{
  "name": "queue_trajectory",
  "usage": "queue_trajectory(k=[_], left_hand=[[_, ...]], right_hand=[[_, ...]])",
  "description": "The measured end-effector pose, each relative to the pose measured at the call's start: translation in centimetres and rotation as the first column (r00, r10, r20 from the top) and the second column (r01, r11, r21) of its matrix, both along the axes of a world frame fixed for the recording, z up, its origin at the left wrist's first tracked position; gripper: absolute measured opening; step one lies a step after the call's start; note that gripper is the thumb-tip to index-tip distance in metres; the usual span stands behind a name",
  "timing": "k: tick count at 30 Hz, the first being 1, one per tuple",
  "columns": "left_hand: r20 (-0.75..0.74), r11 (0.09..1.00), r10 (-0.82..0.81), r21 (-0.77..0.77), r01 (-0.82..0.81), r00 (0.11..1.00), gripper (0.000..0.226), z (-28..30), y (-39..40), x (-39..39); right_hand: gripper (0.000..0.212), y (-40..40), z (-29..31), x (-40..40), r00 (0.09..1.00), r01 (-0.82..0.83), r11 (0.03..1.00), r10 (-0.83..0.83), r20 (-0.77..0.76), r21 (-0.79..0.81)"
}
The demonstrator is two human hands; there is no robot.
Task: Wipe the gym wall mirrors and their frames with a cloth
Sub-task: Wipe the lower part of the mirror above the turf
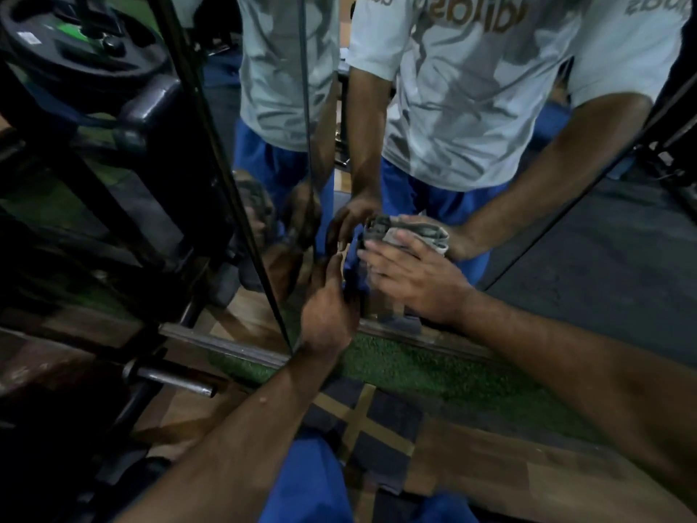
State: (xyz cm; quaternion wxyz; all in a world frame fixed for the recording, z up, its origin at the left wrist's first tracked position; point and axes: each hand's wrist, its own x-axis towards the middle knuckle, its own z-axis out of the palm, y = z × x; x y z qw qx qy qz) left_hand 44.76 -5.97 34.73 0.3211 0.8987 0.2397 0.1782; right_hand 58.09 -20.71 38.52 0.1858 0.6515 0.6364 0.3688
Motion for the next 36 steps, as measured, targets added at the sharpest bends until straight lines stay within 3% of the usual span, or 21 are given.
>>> queue_trajectory(k=[3, 5, 9, 13, 17, 21, 24, 26, 28, 31, 34, 36], left_hand=[[0.080, 0.992, -0.115, 0.057, 0.111, 0.990, 0.052, 0.8, 0.1, 0.6], [0.111, 0.959, -0.187, 0.235, 0.157, 0.976, 0.045, 0.7, 0.6, 1.1], [0.149, 0.791, -0.281, 0.595, 0.141, 0.948, 0.033, 0.4, 1.9, 1.8], [0.184, 0.666, -0.369, 0.736, 0.121, 0.911, 0.035, 1.8, 2.7, 2.1], [0.223, 0.598, -0.556, 0.777, 0.198, 0.801, 0.039, 3.3, 2.5, 2.4], [0.137, 0.473, -0.649, 0.844, 0.255, 0.749, 0.049, 4.5, 2.9, 3.3], [0.109, 0.433, -0.665, 0.862, 0.263, 0.739, 0.060, 4.9, 2.7, 4.3], [0.100, 0.434, -0.666, 0.858, 0.276, 0.739, 0.065, 4.9, 2.6, 4.4], [0.095, 0.420, -0.663, 0.868, 0.264, 0.742, 0.068, 5.0, 2.6, 4.5], [0.072, 0.399, -0.672, 0.873, 0.279, 0.737, 0.068, 4.9, 2.4, 4.6], [0.042, 0.339, -0.733, 0.888, 0.312, 0.679, 0.051, 5.5, 1.7, 5.2], [0.060, 0.355, -0.747, 0.877, 0.322, 0.662, 0.044, 6.4, 1.1, 5.6]], right_hand=[[0.030, -1.6, 0.2, 0.4, 1.000, 0.008, 0.994, -0.007, -0.016, 0.105], [0.031, -1.7, -1.7, -0.2, 0.999, 0.034, 0.994, -0.033, -0.016, 0.099], [0.035, -2.2, -4.0, -0.9, 0.993, 0.066, 0.998, -0.064, -0.095, 0.016], [0.035, -3.6, -1.6, -0.5, 0.992, 0.065, 0.979, -0.041, -0.123, 0.195], [0.043, -4.6, -2.8, -1.6, 0.960, 0.227, 0.878, -0.129, -0.247, 0.422], [0.057, -2.1, -7.5, -3.9, 0.877, 0.453, 0.646, -0.203, -0.435, 0.614], [0.071, 2.4, -7.7, -5.4, 0.788, 0.605, 0.372, -0.151, -0.597, 0.704], [0.068, 4.0, -6.7, -5.5, 0.751, 0.656, 0.199, -0.079, -0.655, 0.728], [0.061, 4.2, -6.6, -5.4, 0.715, 0.699, 0.057, -0.016, -0.699, 0.713], [0.067, 4.5, -7.0, -5.8, 0.624, 0.781, -0.145, 0.127, -0.771, 0.608], [0.070, 6.5, -4.8, -6.2, 0.563, 0.824, -0.328, 0.375, -0.737, 0.462], [0.071, 7.1, -2.4, -6.1, 0.540, 0.835, -0.408, 0.473, -0.697, 0.370]])
